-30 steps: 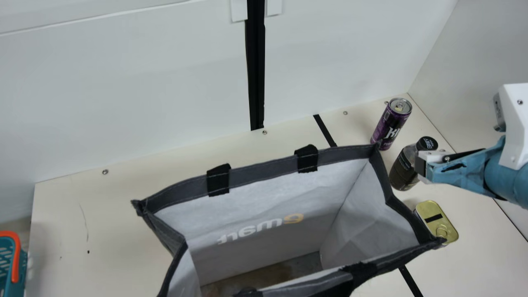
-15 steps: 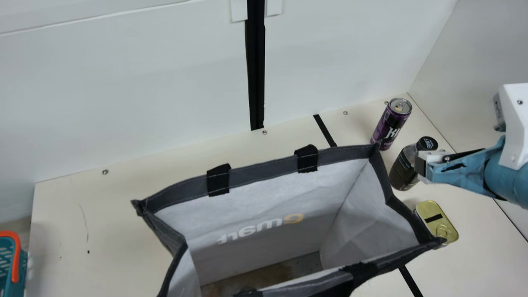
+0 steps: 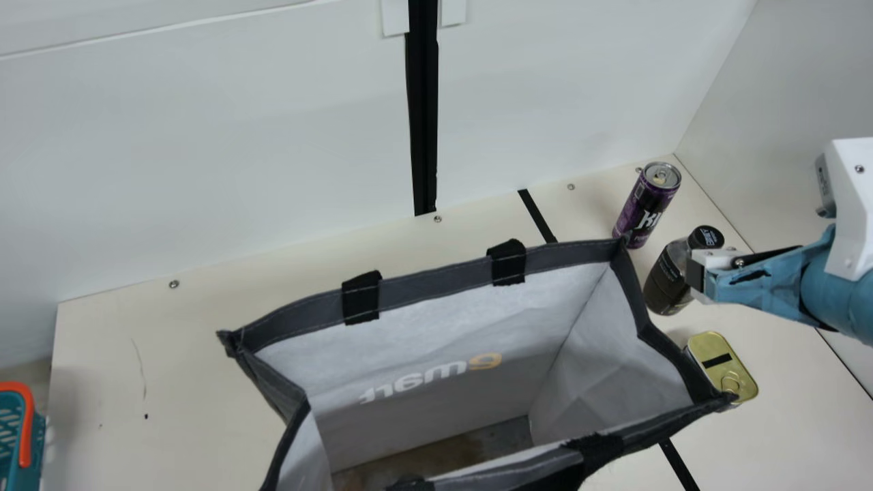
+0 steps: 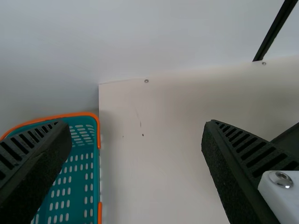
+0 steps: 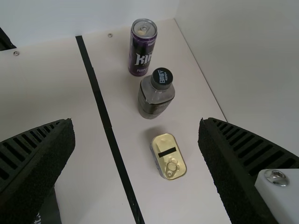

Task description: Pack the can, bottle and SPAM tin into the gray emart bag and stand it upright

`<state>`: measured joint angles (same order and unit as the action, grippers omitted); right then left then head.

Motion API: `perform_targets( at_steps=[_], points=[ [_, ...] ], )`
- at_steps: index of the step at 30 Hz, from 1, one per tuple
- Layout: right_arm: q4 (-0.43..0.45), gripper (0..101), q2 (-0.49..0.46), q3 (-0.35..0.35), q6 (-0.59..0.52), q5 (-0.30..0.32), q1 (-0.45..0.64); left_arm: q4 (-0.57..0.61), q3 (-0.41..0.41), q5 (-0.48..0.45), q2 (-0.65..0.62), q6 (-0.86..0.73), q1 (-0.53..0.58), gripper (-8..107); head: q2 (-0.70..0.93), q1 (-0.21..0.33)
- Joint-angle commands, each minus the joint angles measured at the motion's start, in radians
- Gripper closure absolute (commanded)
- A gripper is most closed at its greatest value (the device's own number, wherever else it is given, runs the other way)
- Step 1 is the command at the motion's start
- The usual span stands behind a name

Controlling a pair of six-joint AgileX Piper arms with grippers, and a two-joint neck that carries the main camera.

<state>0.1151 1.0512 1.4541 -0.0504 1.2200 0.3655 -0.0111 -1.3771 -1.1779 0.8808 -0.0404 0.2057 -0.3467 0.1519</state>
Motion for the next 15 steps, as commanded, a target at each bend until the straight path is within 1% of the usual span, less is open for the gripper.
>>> perform_targets(
  at_steps=[1,8,15],
  points=[
    [0.000,6,0.000,0.000,0.000,0.000,0.000,-0.002,-0.020,0.003,0.015,-0.005,0.010,9,-0.002,0.023],
    [0.000,6,0.000,0.000,0.000,0.000,0.000,0.007,-0.085,0.008,0.067,-0.030,0.037,9,-0.002,0.023],
    [0.000,6,0.000,0.000,0.000,0.000,0.000,0.046,-0.151,0.017,0.118,-0.083,0.042,9,-0.002,0.023]
  ],
)
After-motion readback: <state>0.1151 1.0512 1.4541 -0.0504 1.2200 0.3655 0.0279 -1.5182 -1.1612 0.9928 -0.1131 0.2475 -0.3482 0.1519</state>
